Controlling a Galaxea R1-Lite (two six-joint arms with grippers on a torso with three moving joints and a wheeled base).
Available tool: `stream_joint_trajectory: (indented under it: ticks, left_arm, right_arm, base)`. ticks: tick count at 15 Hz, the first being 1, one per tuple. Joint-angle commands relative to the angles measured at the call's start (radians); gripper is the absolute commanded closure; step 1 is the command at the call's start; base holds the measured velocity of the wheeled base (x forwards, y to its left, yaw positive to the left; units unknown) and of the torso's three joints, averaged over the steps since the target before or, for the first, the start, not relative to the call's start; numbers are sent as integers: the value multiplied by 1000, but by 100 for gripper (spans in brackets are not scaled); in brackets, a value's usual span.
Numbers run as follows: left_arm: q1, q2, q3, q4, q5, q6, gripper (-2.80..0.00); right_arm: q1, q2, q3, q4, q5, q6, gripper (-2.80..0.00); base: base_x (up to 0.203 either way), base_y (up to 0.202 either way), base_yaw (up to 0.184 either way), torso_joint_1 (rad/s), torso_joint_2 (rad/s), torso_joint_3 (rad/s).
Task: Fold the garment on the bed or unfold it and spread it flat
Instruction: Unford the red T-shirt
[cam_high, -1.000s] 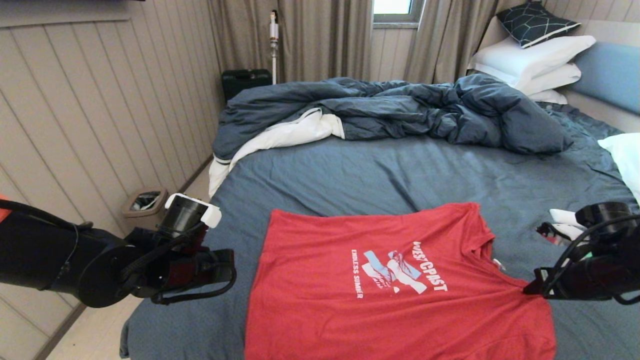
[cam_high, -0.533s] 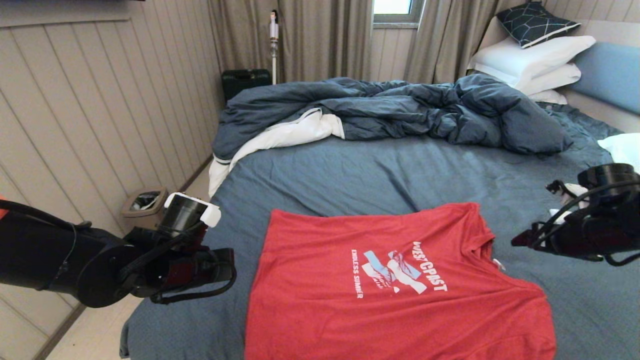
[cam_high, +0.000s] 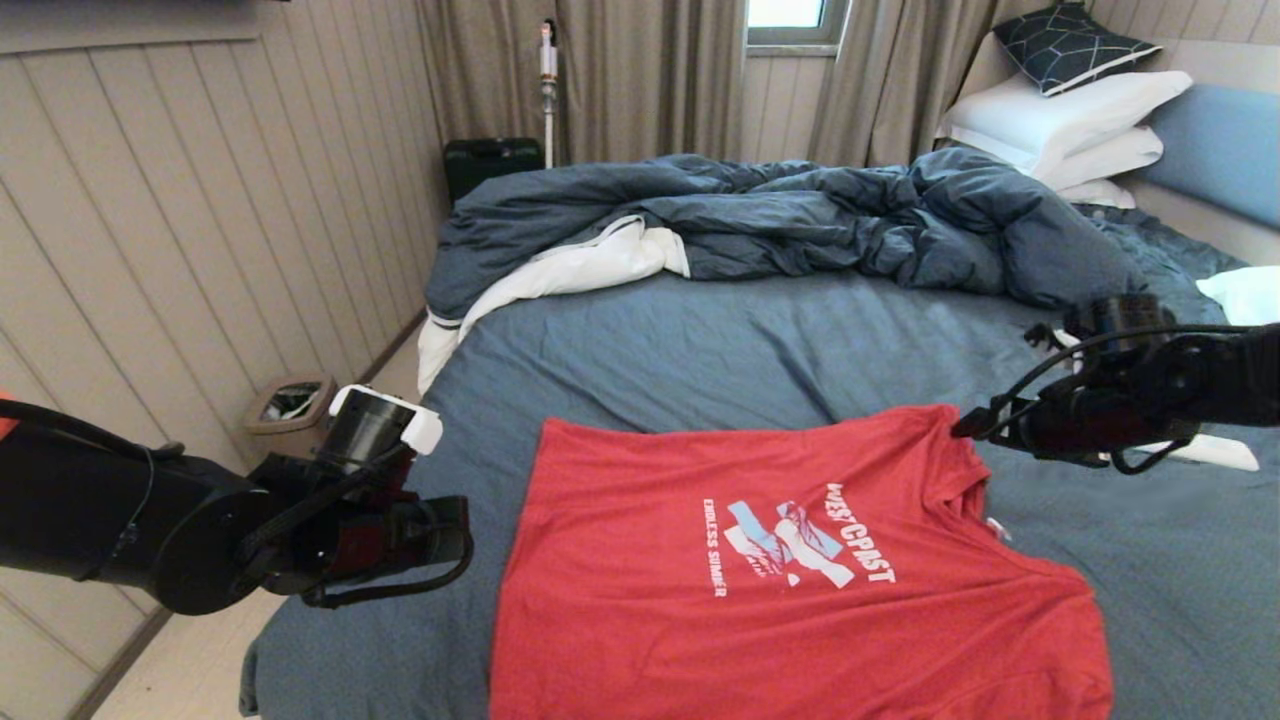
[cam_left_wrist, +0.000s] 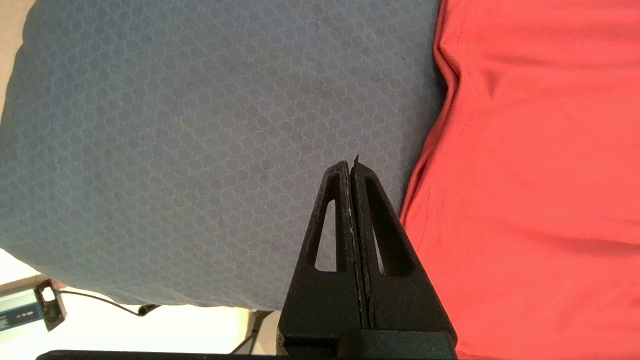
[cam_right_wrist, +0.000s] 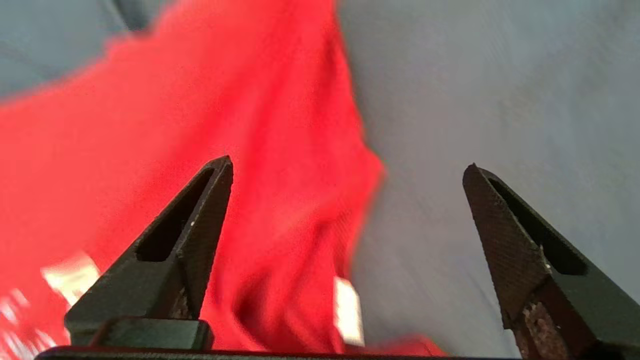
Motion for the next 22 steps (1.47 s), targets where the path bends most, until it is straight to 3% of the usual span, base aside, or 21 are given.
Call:
stream_joint_trajectory:
  ticks: [1,6,14,15,16,22]
  left_arm:
    - [-1,4,-1,-1,2,-3,0]
    - [0,13,1,-3,2,-5,0]
    - [-1,29,-1,-3,2,-5,0]
    - [-1,29,-1,-3,2,-5,0]
    - [-1,31,-1,-3,2,-5,0]
    - [-1,46,2,-20,3,-5,0]
  right_arm:
    - [17,73,-68,-5,-7,16,-280]
    - [63,224,-222,-57,-124,40,-280]
    - [113,320,-344,-60,-193,47,-280]
    - [116,327,-360,-59,-194,47,-127]
    - [118,337,-378,-58,-195,51,0]
    - [141,364,-385,-98,-193,59,0]
  base:
    - [0,0,0,0,0,0]
    - [0,0,0,0,0,0]
    - [0,0,0,0,0,0]
    - [0,0,0,0,0,0]
    - [0,0,0,0,0,0]
    - [0,0,0,0,0,0]
